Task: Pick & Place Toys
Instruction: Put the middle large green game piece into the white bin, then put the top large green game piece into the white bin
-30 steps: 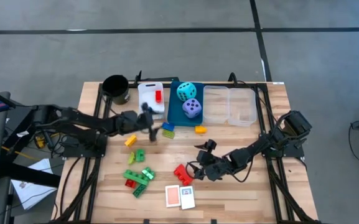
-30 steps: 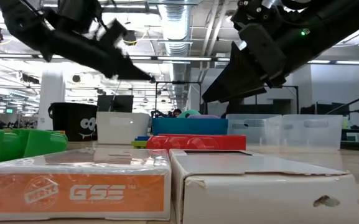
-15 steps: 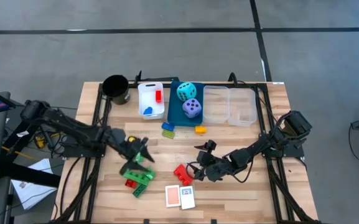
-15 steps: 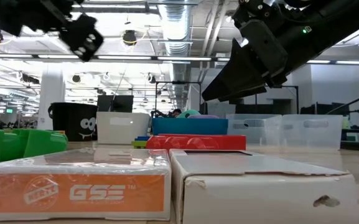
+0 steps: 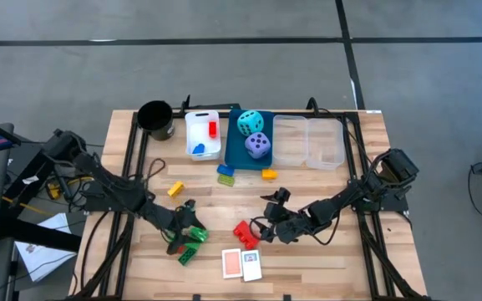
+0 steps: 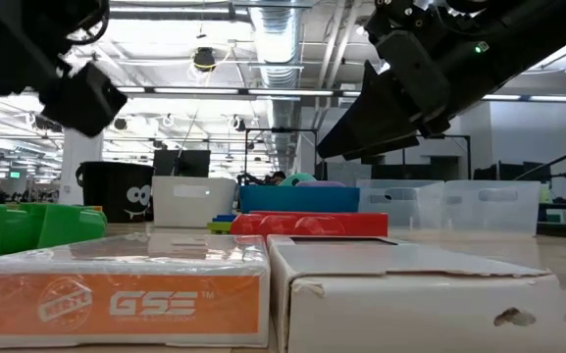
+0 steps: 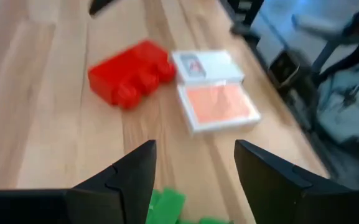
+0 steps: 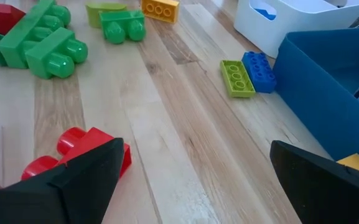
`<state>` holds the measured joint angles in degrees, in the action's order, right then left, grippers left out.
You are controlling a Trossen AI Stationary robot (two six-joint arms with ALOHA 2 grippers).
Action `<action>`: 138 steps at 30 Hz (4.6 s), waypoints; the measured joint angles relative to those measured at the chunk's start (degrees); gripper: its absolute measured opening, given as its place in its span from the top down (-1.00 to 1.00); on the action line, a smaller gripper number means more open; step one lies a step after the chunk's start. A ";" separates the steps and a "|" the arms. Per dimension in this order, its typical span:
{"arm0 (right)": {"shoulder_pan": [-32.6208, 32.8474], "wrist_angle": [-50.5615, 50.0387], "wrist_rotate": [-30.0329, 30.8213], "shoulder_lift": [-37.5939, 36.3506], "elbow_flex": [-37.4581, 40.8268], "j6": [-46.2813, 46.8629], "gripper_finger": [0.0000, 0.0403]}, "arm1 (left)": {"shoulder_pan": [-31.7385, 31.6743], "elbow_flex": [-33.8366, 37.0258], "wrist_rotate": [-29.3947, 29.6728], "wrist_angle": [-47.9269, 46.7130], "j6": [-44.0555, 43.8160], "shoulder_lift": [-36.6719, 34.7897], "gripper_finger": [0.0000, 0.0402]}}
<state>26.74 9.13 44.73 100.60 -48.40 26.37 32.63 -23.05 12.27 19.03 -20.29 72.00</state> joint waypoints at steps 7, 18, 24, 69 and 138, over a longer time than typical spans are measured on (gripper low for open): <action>-1.55 0.35 0.04 0.00 0.00 0.12 -0.97 | 0.34 0.00 0.14 -0.27 0.36 6.69 -0.04; -2.19 0.37 0.04 0.00 0.00 0.17 -0.97 | -0.50 -0.07 0.34 -4.19 0.58 9.60 -0.04; -2.17 0.37 0.04 0.00 0.00 0.17 -0.97 | -3.19 0.07 0.21 -8.08 1.00 9.74 -0.04; -2.12 0.37 0.04 0.00 0.00 1.09 -0.97 | -16.83 -0.02 40.85 14.99 23.90 9.61 0.36; -2.06 0.32 -4.57 0.00 0.00 0.56 -0.97 | -16.92 -15.50 -2.08 -49.17 -35.31 -10.90 0.20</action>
<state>24.69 9.44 40.16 100.60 -48.40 26.94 15.70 -38.54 10.19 -30.15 -55.60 61.10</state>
